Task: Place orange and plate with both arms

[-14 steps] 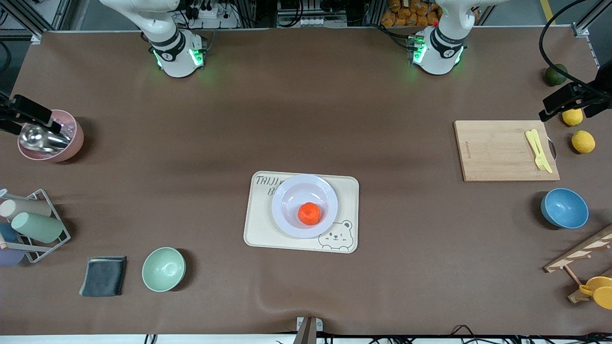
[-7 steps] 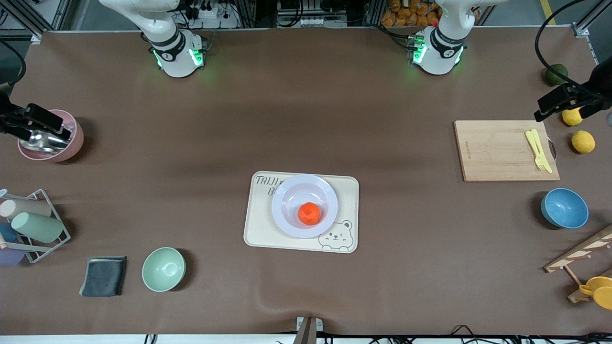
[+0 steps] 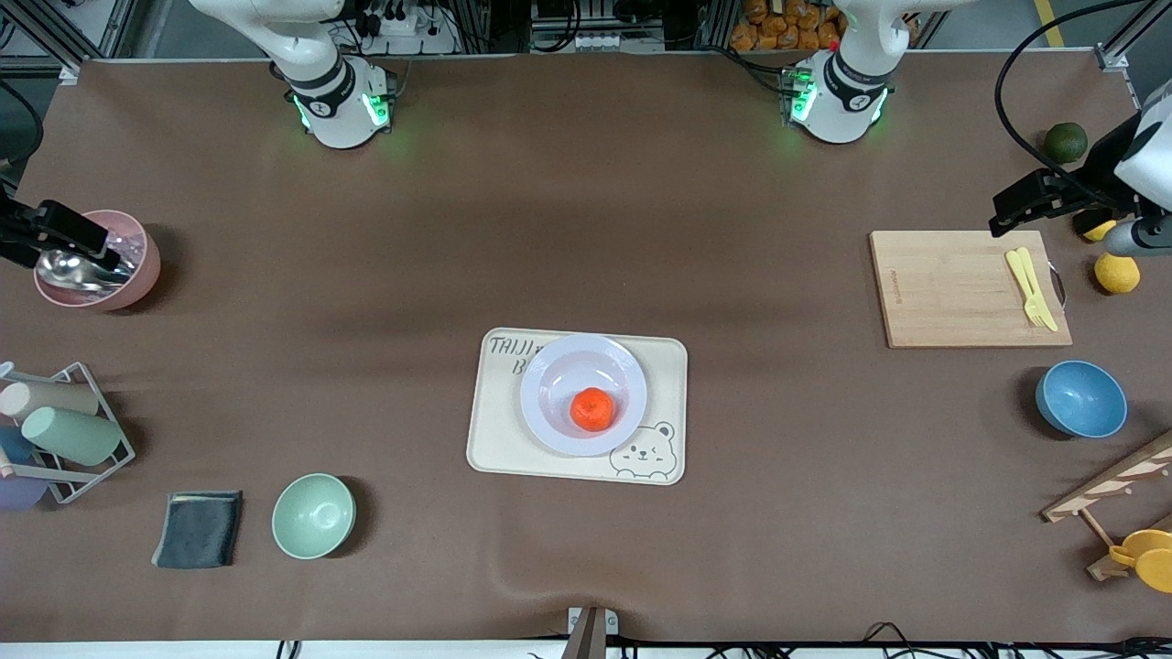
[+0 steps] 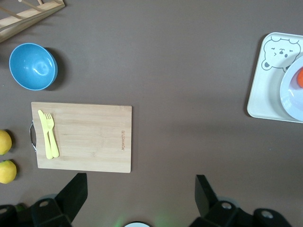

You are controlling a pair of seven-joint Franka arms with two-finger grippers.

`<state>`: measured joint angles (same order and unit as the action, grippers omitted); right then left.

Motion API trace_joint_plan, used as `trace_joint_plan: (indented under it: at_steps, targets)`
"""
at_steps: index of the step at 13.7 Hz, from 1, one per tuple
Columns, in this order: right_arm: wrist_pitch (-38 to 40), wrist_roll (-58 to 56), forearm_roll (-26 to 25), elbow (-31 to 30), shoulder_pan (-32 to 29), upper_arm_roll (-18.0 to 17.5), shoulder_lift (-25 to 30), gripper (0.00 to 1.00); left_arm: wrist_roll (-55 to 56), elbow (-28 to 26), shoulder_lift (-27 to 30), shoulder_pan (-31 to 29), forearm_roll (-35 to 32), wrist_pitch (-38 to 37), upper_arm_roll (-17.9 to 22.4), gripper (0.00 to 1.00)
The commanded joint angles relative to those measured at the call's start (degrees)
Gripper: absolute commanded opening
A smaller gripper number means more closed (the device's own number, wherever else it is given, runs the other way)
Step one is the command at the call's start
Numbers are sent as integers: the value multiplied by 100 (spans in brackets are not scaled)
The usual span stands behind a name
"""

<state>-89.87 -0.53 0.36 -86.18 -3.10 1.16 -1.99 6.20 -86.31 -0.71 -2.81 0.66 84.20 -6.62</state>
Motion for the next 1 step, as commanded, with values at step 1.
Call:
trace_joint_plan:
  at_steps: [1]
  targets:
    - [-92,97,-238,-48,81,42,32,100,-102,35,45,0,-119,9,-23,100]
